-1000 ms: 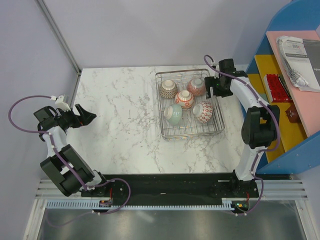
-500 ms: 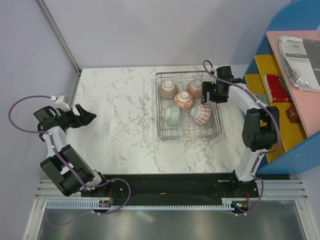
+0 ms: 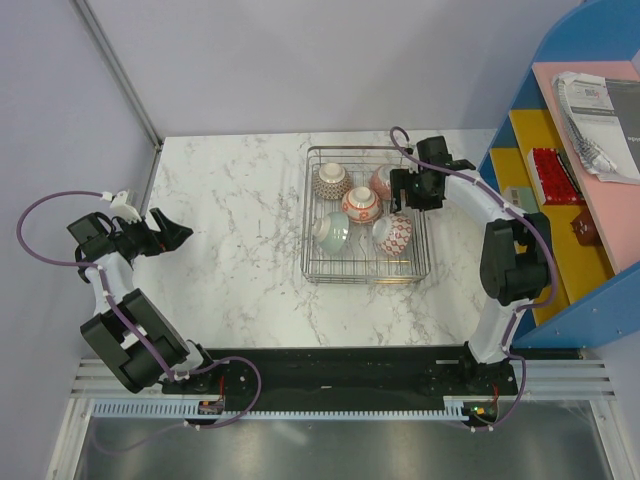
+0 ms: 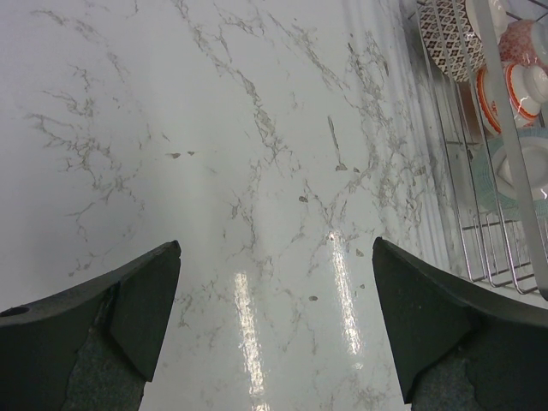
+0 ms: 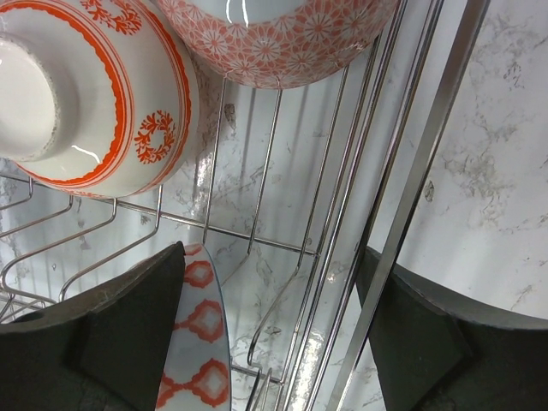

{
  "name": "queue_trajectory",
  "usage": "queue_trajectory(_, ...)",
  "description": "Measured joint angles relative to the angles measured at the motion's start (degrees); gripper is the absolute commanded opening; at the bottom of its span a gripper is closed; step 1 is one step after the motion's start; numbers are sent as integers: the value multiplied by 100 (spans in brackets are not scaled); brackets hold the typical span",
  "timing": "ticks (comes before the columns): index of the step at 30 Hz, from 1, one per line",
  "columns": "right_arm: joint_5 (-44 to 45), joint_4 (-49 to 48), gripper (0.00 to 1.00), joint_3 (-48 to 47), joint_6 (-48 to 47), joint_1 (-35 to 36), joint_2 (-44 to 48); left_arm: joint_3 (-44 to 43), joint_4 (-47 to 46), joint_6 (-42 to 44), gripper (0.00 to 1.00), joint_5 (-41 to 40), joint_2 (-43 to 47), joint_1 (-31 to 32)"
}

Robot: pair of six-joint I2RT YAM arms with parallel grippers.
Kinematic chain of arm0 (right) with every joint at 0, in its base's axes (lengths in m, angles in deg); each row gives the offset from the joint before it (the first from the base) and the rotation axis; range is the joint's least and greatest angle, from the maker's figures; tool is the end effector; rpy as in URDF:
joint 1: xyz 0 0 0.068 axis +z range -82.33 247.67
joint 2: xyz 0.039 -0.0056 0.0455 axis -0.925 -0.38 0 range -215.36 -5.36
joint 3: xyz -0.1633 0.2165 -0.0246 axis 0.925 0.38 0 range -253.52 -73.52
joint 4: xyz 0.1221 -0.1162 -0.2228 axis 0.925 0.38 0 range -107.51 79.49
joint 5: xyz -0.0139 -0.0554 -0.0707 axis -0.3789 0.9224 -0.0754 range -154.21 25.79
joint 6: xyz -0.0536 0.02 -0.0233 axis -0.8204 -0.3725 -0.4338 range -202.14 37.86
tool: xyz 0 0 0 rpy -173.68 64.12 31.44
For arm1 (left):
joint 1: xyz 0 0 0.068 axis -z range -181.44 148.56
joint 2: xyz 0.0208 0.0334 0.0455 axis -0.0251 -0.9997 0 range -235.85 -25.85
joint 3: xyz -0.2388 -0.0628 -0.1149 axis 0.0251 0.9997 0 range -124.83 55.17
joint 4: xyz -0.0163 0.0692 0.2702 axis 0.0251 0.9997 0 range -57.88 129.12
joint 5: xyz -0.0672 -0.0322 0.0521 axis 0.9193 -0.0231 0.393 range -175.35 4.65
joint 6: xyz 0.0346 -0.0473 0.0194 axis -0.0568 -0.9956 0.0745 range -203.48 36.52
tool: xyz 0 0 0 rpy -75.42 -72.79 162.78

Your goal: Load the bowls into the dish rack

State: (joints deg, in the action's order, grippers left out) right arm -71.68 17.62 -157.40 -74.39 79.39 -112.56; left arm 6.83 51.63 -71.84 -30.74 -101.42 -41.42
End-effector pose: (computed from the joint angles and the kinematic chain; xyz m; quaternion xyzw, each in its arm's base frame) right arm 0.4169 0.0928 0.2133 -0.0510 0.9591 0.1077 0.2567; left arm 0.2433 0.1545 0.2277 -0.0383 0.8423 -0.2413 0.4805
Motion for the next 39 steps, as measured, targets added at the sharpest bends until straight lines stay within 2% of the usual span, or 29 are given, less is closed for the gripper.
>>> queue_trajectory(15,57,-70,87,-37,4,435,-181,42,2,0,99,7,15,0)
queue_trajectory(39,-44,236,87,-890,-203,623,-824,81,4,42,99,105,24,0)
